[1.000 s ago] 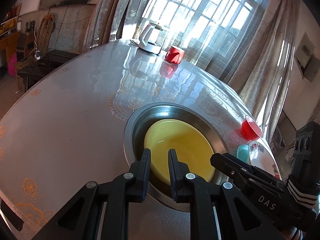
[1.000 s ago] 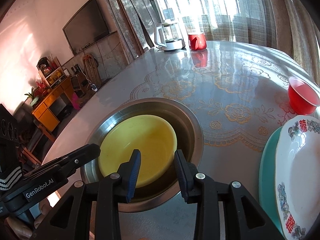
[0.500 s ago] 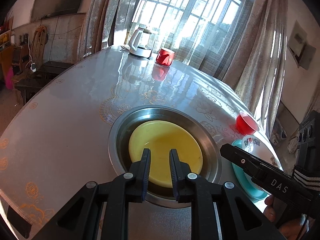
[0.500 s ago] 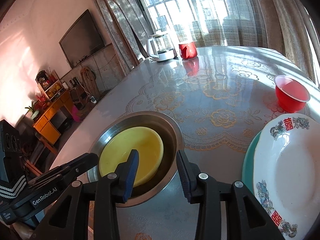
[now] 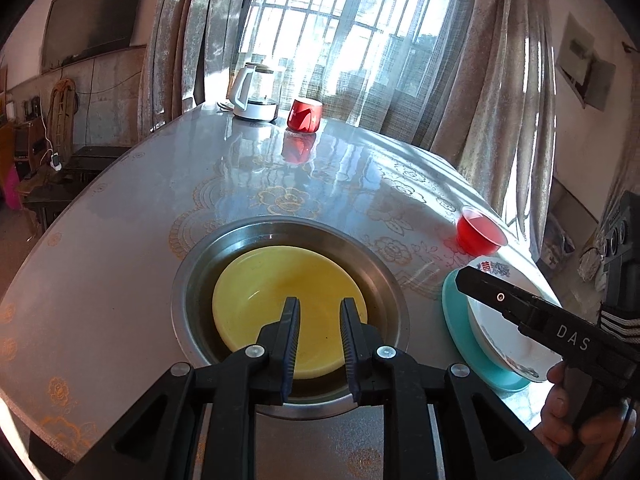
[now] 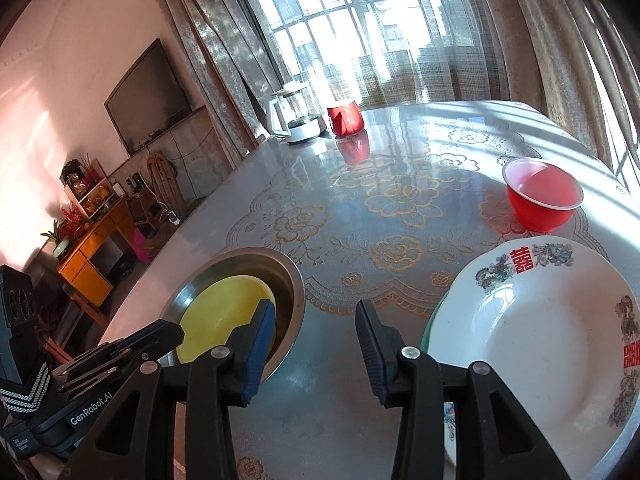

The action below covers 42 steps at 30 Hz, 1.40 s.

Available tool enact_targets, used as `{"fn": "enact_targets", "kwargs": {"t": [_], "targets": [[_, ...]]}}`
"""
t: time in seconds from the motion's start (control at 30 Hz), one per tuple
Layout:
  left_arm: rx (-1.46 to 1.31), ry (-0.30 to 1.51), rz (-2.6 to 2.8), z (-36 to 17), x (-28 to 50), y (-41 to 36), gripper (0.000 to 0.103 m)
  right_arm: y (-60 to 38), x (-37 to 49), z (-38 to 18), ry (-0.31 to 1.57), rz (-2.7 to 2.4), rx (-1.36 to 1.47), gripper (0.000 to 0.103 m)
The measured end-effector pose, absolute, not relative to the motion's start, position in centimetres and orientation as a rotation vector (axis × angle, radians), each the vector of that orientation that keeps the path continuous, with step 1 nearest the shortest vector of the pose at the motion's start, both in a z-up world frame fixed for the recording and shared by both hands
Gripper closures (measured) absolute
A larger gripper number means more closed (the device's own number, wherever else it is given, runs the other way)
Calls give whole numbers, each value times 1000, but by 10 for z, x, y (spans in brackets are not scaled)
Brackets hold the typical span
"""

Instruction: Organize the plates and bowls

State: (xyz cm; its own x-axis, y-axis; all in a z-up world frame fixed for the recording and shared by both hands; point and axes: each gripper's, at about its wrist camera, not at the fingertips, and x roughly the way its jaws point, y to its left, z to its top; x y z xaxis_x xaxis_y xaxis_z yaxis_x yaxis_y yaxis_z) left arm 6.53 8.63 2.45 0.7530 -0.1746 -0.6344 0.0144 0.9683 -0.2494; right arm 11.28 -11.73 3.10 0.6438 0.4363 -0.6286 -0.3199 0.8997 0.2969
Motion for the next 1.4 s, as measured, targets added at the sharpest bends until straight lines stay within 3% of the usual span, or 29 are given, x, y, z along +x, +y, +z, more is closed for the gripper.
{"fn": "enact_targets", "kwargs": {"t": [0.53,0.77,1.4], "targets": [[-125,730,-190,29,88,31,75,-215,131,31,779,271,312,59],[-96,741,-252,32,107,2,64,-257,143,35,773,188,359,59],[-158,832,-311,24,182,-46,56,-320,249,28,850,-14,397,59]]}}
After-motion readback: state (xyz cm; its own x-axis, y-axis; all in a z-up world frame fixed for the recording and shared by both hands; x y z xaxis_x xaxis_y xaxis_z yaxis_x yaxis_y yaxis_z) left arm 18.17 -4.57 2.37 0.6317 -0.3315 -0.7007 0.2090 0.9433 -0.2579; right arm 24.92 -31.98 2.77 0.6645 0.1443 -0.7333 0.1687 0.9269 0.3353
